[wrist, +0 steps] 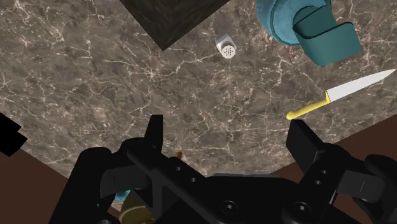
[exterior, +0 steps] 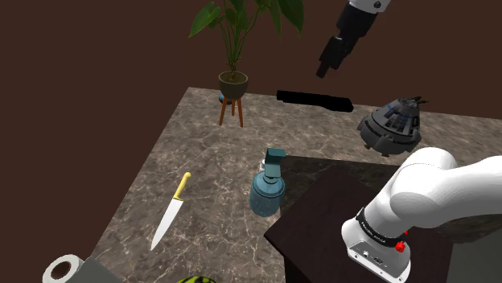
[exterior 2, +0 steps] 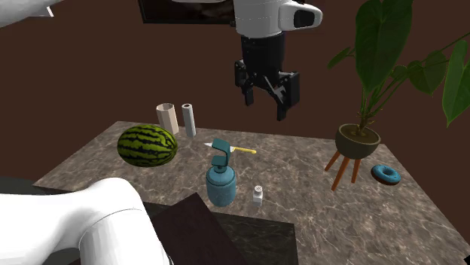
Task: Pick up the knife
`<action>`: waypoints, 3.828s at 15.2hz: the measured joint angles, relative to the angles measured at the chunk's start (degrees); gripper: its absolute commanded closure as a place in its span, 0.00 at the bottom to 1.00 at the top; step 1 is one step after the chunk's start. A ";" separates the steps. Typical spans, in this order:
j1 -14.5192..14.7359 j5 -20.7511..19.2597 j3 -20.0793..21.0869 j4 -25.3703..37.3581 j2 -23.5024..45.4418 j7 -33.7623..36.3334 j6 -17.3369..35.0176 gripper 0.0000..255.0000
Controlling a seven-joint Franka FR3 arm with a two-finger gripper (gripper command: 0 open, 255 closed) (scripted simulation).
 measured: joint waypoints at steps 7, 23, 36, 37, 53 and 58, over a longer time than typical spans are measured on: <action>0.57 2.49 5.01 -4.78 2.00 7.12 6.23 0.00; 1.61 6.70 22.31 -9.91 21.22 31.49 29.30 0.00; 1.60 -8.69 31.50 2.64 51.14 58.68 42.44 0.00; 2.44 -10.42 31.46 4.47 53.61 61.11 42.47 0.00; 17.12 -23.03 23.17 37.15 88.80 79.90 40.79 0.00; 18.21 -23.89 22.21 38.81 92.01 80.79 42.32 0.00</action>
